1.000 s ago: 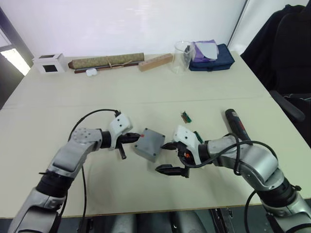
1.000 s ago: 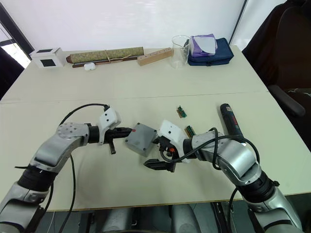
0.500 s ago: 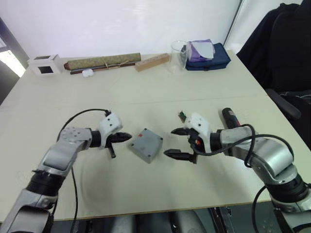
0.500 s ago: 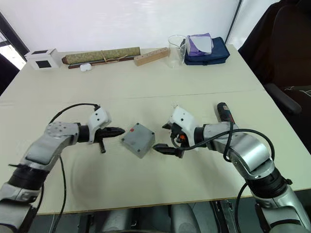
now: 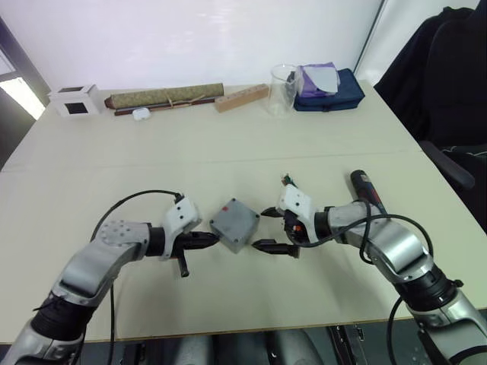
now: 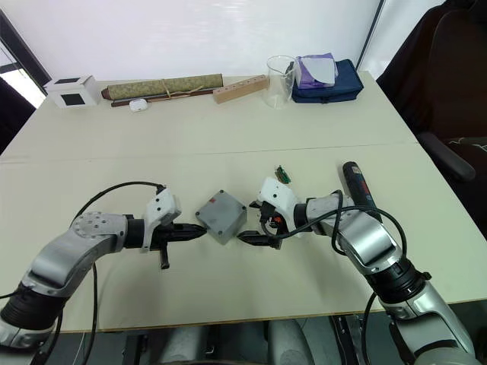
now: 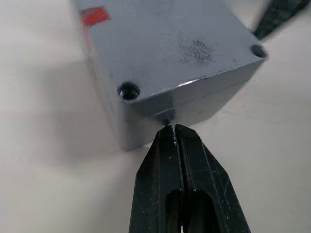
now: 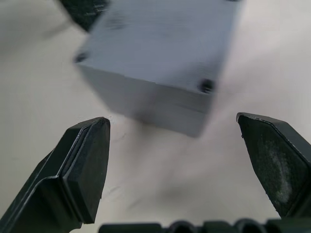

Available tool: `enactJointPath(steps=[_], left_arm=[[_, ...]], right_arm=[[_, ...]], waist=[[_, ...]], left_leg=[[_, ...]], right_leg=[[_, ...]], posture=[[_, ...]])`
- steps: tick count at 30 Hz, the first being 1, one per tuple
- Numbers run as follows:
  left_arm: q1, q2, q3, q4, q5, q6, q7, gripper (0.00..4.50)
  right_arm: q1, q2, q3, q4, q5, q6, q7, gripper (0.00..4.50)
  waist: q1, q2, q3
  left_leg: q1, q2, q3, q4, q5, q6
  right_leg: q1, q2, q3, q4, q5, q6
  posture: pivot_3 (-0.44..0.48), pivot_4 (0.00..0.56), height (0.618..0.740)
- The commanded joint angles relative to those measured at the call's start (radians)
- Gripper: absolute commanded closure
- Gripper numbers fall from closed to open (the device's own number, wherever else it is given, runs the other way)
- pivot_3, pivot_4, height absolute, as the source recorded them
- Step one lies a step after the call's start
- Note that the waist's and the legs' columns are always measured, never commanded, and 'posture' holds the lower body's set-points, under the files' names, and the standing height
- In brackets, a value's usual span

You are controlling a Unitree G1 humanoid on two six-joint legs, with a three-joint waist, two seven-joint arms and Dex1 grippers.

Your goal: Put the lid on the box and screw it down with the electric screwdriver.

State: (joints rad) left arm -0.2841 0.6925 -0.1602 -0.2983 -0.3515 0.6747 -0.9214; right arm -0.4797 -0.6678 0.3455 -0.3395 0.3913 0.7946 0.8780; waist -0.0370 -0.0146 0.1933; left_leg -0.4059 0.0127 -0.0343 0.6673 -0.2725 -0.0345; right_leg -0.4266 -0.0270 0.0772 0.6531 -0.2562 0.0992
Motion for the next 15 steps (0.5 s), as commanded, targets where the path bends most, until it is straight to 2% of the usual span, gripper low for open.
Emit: enactJointPath(steps=[1, 11, 15], left_arm=[[-0.039, -0.023, 0.004, 0.034, 0.02, -0.055, 0.014, 4.5], [-0.063, -0.031, 0.008, 0.067, 0.024, -0.077, -0.008, 4.5], [-0.038, 0.009, 0.07, 0.056, 0.017, -0.091, -0.01, 4.5]], right_arm=[[0.028, 0.004, -0.015, -0.104, 0.049, 0.036, 0.013, 0.02], [0.05, 0.022, -0.058, -0.158, 0.066, 0.094, -0.034, 0.02], [0.076, 0.001, -0.187, -0.188, 0.093, 0.07, -0.059, 0.02]], waist=[[0.0, 0.0, 0.0], [-0.002, 0.0, 0.0], [-0.003, 0.0, 0.0]], left_leg=[[0.0, 0.0, 0.0, 0.0, 0.0, 0.0], [0.0, 0.0, 0.0, 0.0, 0.0, 0.0], [0.0, 0.0, 0.0, 0.0, 0.0, 0.0]], right_leg=[[0.0, 0.0, 0.0, 0.0, 0.0, 0.0], [0.0, 0.0, 0.0, 0.0, 0.0, 0.0], [0.0, 0.0, 0.0, 0.0, 0.0, 0.0]], posture=[[0.0, 0.15, 0.74], [0.0, 0.15, 0.74], [0.0, 0.15, 0.74]])
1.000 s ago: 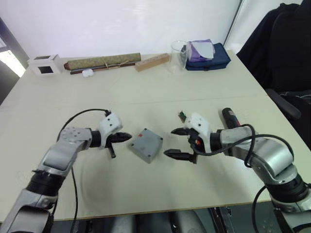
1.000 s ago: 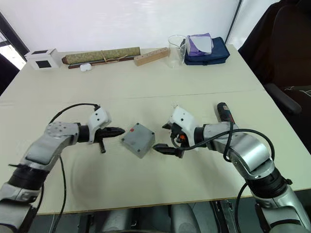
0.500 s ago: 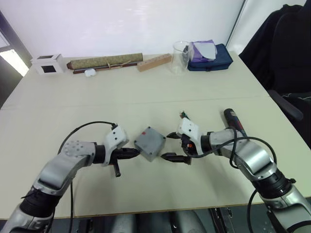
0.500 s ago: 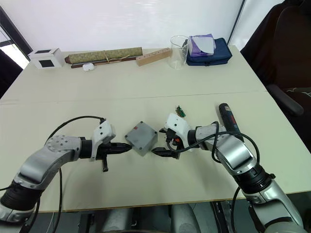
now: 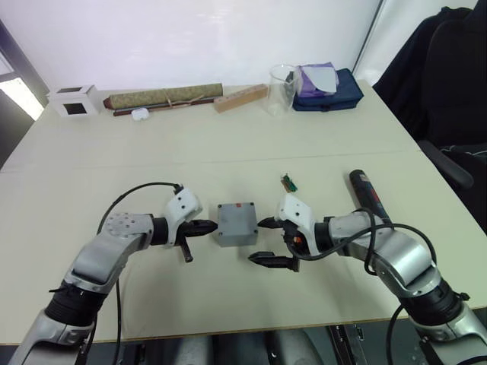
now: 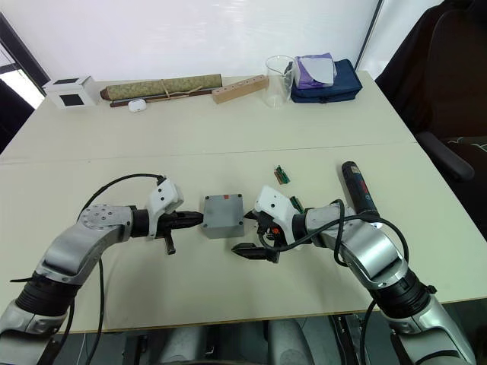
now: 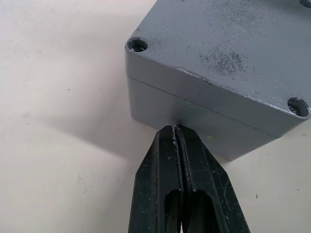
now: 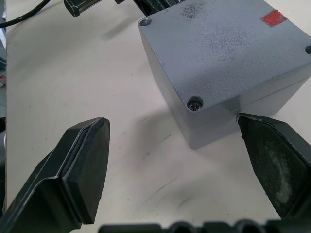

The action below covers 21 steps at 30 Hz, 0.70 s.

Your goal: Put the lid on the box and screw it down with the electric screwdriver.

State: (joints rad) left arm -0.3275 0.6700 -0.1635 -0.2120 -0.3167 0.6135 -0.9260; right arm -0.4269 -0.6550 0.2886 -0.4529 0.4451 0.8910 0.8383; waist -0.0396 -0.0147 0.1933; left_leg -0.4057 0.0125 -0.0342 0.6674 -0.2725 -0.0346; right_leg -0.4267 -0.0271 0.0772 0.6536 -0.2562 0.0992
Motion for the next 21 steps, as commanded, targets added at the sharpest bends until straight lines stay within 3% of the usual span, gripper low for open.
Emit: enactJointPath(steps=[1, 5, 7, 10, 14, 21], left_arm=[[0.009, 0.031, 0.101, -0.028, -0.024, -0.035, 0.006, 4.5], [0.01, -0.021, 0.225, -0.043, -0.03, -0.081, 0.126, 4.5], [-0.019, -0.021, 0.267, -0.055, -0.083, -0.012, 0.135, 4.5], [-0.128, -0.035, 0.32, -0.017, -0.308, 0.198, 0.058, 4.5], [-0.172, 0.014, 0.204, -0.029, -0.226, 0.156, 0.017, 4.5], [-0.232, 0.034, 0.148, -0.099, -0.265, 0.185, -0.033, 4.5]], right_arm=[[0.035, -0.017, -0.174, -0.093, 0.057, -0.033, -0.021, 0.02], [0.057, -0.05, -0.316, -0.115, 0.074, -0.03, -0.062, 0.02], [0.024, -0.05, -0.411, -0.075, 0.131, 0.059, -0.101, 0.02], [-0.04, 0.008, -0.503, 0.04, 0.153, 0.096, -0.198, 0.02], [-0.044, 0.06, -0.383, 0.17, 0.014, -0.088, -0.227, 0.02], [-0.092, 0.111, -0.276, 0.455, -0.162, -0.309, -0.26, 0.02]], waist=[[0.0, 0.0, 0.0], [0.003, 0.0, 0.0], [0.005, 0.0, 0.0], [0.006, -0.001, 0.0], [-0.006, -0.001, -0.001], [-0.005, -0.001, -0.001]], left_leg=[[0.0, 0.0, 0.0, 0.0, 0.0, 0.0], [0.0, 0.0, 0.0, 0.0, 0.0, 0.0], [0.0, 0.0, 0.0, 0.0, 0.0, 0.0], [0.0, 0.0, 0.0, 0.0, 0.0, 0.0], [0.001, 0.0, 0.0, 0.0, 0.0, 0.0], [0.001, 0.0, 0.002, -0.001, 0.0, 0.0]], right_leg=[[0.0, 0.0, 0.0, 0.0, 0.0, 0.0], [0.0, -0.001, 0.0, 0.0, 0.0, 0.0], [0.0, -0.001, 0.0, 0.0, 0.0, 0.0], [0.0, 0.0, 0.0, 0.001, 0.0, 0.0], [0.001, 0.0, 0.0, 0.001, 0.0, 0.0], [-0.001, 0.0, 0.002, 0.001, 0.0, 0.0]], posture=[[0.0, 0.15, 0.74], [0.0, 0.15, 0.74], [0.0, 0.15, 0.74], [0.0, 0.15, 0.74], [0.0, 0.15, 0.74], [0.0, 0.15, 0.74]])
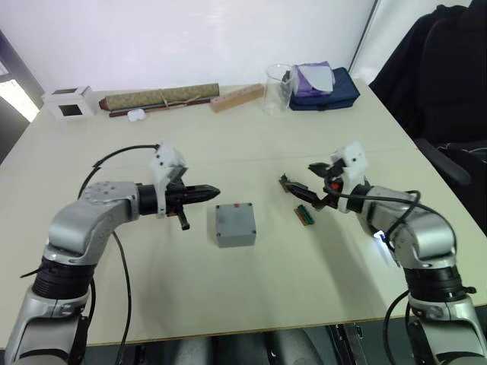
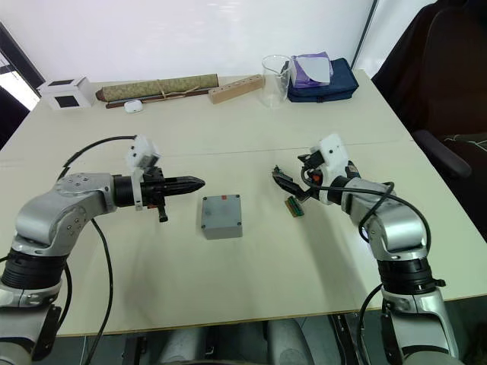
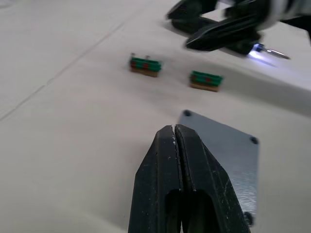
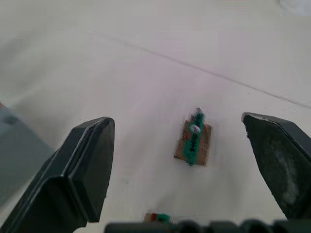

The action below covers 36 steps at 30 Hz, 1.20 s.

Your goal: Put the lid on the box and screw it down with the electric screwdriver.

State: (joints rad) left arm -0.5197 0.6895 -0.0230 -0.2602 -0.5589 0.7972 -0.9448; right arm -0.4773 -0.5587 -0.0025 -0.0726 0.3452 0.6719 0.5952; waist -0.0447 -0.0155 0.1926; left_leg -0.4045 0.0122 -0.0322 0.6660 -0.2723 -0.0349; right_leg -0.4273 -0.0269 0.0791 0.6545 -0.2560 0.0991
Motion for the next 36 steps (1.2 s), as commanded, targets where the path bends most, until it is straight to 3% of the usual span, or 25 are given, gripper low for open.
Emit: enactJointPath(steps=[1, 3, 8, 25, 28, 31, 36], left_arm=[[-0.045, 0.015, 0.007, -0.053, -0.023, 0.004, -0.013, 4.5], [-0.049, 0.013, 0.007, -0.054, -0.025, 0.007, -0.008, 4.5], [-0.036, 0.017, 0.007, -0.064, -0.03, 0.008, -0.004, 4.5], [-0.02, 0.015, 0.007, -0.081, -0.029, 0.014, 0.012, 4.5], [-0.022, 0.011, 0.003, -0.074, -0.023, 0.008, 0.016, 4.5], [-0.022, 0.006, 0.001, -0.075, -0.023, 0.008, 0.02, 4.5], [-0.017, 0.008, -0.001, -0.078, -0.021, 0.006, 0.024, 4.5]], right_arm=[[-0.045, 0.022, 0.019, 0.096, -0.068, -0.103, -0.014, 0.24], [-0.051, 0.034, 0.027, 0.131, -0.075, -0.131, 0.002, 0.61], [-0.076, 0.069, 0.025, 0.198, -0.081, -0.161, 0.01, 2.45], [-0.122, 0.122, 0.027, 0.286, -0.112, -0.208, 0.024, 2.45], [-0.135, 0.129, 0.033, 0.316, -0.126, -0.227, 0.022, 3.28], [-0.146, 0.14, 0.032, 0.344, -0.137, -0.246, 0.019, 4.43], [-0.147, 0.14, 0.033, 0.353, -0.151, -0.255, 0.027, 4.43]], waist=[[0.0, 0.0, 0.0], [0.001, 0.0, 0.0], [-0.001, 0.0, 0.0], [0.0, 0.0, 0.0], [-0.001, 0.0, 0.0], [0.0, 0.0, 0.0], [0.0, 0.0, 0.0]], left_leg=[[0.0, 0.0, 0.0, 0.0, 0.0, 0.0], [0.0, 0.0, 0.0, 0.0, 0.0, 0.0], [0.0, 0.0, 0.0, 0.0, 0.0, 0.0], [0.0, 0.0, -0.001, 0.0, 0.0, 0.0], [0.0, 0.0, 0.0, 0.0, 0.0, 0.0], [0.0, 0.0, 0.0, 0.0, 0.0, 0.0], [0.0, 0.0, 0.0, 0.0, 0.0, 0.0]], right_leg=[[0.0, 0.0, 0.0, 0.0, 0.0, 0.0], [0.0, 0.0, 0.0, 0.0, 0.0, 0.0], [0.0, 0.0, 0.0, 0.0, 0.0, 0.0], [0.0, 0.0, 0.0, 0.001, 0.0, 0.0], [0.0, 0.0, 0.0, 0.001, 0.0, 0.0], [0.0, 0.0, 0.0, 0.001, 0.0, 0.0], [0.0, 0.0, 0.0, 0.001, 0.0, 0.0]], posture=[[0.0, 0.15, 0.74], [0.0, 0.15, 0.74], [0.0, 0.15, 0.74], [0.0, 0.15, 0.74], [0.0, 0.15, 0.74], [0.0, 0.15, 0.74], [0.0, 0.15, 0.74]])
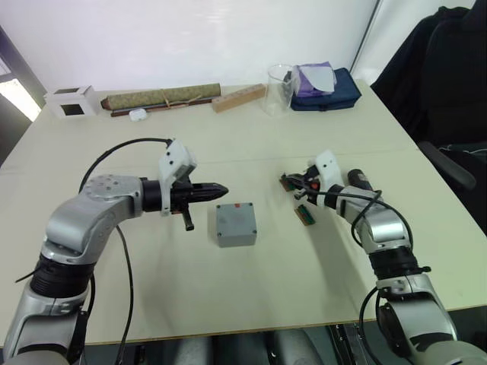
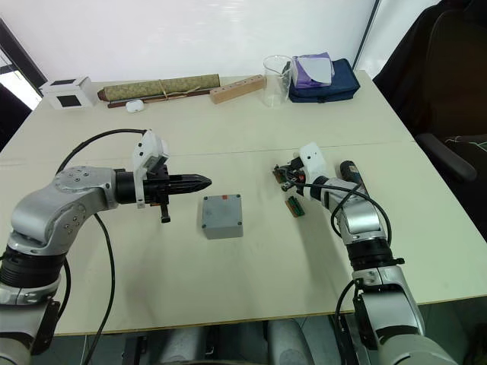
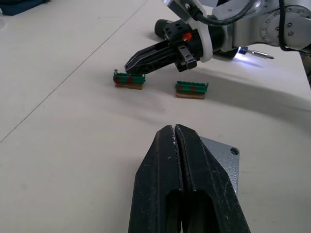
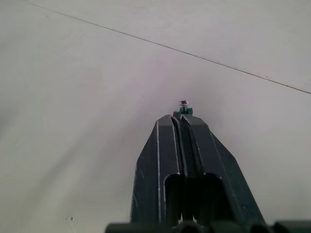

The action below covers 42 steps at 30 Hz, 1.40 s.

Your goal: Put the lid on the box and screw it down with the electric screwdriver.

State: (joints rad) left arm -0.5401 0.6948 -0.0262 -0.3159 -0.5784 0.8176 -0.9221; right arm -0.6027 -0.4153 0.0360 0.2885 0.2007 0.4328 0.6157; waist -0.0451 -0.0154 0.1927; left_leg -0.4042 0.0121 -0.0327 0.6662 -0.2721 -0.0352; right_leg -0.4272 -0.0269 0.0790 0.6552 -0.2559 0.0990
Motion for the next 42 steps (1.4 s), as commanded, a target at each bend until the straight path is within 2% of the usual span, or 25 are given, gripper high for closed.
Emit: enactJointPath(steps=[1, 19, 24, 25, 26, 31, 35, 37, 38, 40, 42], left_arm=[[0.004, 0.003, 0.003, -0.022, -0.002, -0.014, 0.002, 4.5], [0.008, -0.011, -0.008, 0.009, 0.008, -0.041, 0.005, 4.5], [0.012, -0.011, -0.009, 0.017, 0.011, -0.047, 0.006, 4.5], [0.011, -0.014, -0.011, 0.016, 0.012, -0.048, 0.008, 4.5], [0.012, -0.015, -0.013, 0.015, 0.011, -0.047, 0.01, 4.5], [0.015, -0.015, -0.01, 0.01, 0.011, -0.045, 0.01, 4.5], [0.021, -0.01, -0.005, 0.009, 0.012, -0.046, 0.011, 4.5], [0.023, -0.01, -0.005, 0.004, 0.011, -0.043, 0.013, 4.5], [0.023, -0.011, -0.005, 0.002, 0.011, -0.042, 0.014, 4.5], [0.023, -0.011, -0.005, 0.001, 0.011, -0.041, 0.016, 4.5], [0.022, -0.011, -0.005, 0.002, 0.011, -0.04, 0.017, 4.5]], right_arm=[[-0.02, -0.004, -0.006, -0.01, -0.008, -0.016, 0.009, 4.43], [0.005, -0.022, -0.11, -0.217, 0.08, 0.078, -0.005, 4.43], [0.052, -0.044, -0.046, -0.239, 0.023, 0.045, 0.008, 4.43], [0.053, -0.042, -0.04, -0.225, 0.017, 0.05, 0.006, 3.83], [0.055, -0.042, -0.034, -0.216, 0.014, 0.053, 0.008, 3.65], [0.052, -0.039, -0.016, -0.179, 0.001, 0.053, 0.007, 1.63], [0.037, -0.028, -0.018, -0.136, -0.004, 0.045, 0.001, 0.22], [0.027, -0.022, -0.018, -0.109, -0.007, 0.036, 0.0, 0.22], [0.018, -0.019, -0.016, -0.089, -0.012, 0.028, -0.003, 0.4], [0.006, -0.015, -0.011, -0.06, -0.018, 0.014, 0.0, 0.85], [-0.006, -0.01, -0.012, -0.039, -0.019, 0.005, 0.002, 1.55]], waist=[[0.0, 0.0, 0.0], [0.0, 0.0, 0.0], [0.0, 0.0, 0.0], [0.0, 0.0, 0.0], [0.0, 0.0, 0.0], [0.0, 0.0, 0.0], [0.0, 0.0, 0.0], [0.0, 0.0, 0.0], [0.0, 0.0, 0.0], [0.0, 0.0, 0.0], [0.0, 0.0, 0.0]], left_leg=[[0.0, 0.0, 0.0, 0.0, 0.0, 0.0], [0.0, 0.0, 0.0, 0.0, 0.0, 0.0], [0.0, 0.0, 0.0, 0.0, 0.0, 0.0], [0.0, 0.0, 0.0, 0.0, 0.0, 0.0], [0.0, 0.0, 0.0, 0.0, 0.0, 0.0], [0.0, 0.0, 0.0, 0.0, 0.0, 0.0], [0.0, 0.0, 0.0, 0.0, 0.0, 0.0], [0.0, 0.0, 0.0, 0.0, 0.0, 0.0], [0.0, 0.0, 0.0, 0.0, 0.0, 0.0], [0.0, 0.0, 0.0, 0.0, 0.0, 0.0], [0.0, 0.0, 0.0, 0.0, 0.0, 0.0]], right_leg=[[0.0, 0.0, 0.0, 0.0, 0.0, 0.0], [0.0, 0.0, 0.0, 0.0, 0.0, 0.0], [0.0, 0.0, 0.0, 0.0, 0.0, 0.0], [0.0, 0.0, 0.0, 0.0, 0.0, 0.0], [0.0, 0.0, 0.0, 0.0, 0.0, 0.0], [0.0, 0.0, 0.0, 0.0, 0.0, 0.0], [0.0, 0.0, 0.0, 0.0, 0.0, 0.0], [0.0, 0.0, 0.0, 0.0, 0.0, 0.0], [0.0, 0.0, 0.0, 0.0, 0.0, 0.0], [0.0, 0.0, 0.0, 0.0, 0.0, 0.0], [0.0, 0.0, 0.0, 0.0, 0.0, 0.0]], posture=[[0.0, 0.15, 0.74], [0.0, 0.15, 0.74], [0.0, 0.15, 0.74], [0.0, 0.15, 0.74], [0.0, 0.15, 0.74], [0.0, 0.15, 0.74], [0.0, 0.15, 0.74], [0.0, 0.15, 0.74], [0.0, 0.15, 0.74], [0.0, 0.15, 0.74], [0.0, 0.15, 0.74]])
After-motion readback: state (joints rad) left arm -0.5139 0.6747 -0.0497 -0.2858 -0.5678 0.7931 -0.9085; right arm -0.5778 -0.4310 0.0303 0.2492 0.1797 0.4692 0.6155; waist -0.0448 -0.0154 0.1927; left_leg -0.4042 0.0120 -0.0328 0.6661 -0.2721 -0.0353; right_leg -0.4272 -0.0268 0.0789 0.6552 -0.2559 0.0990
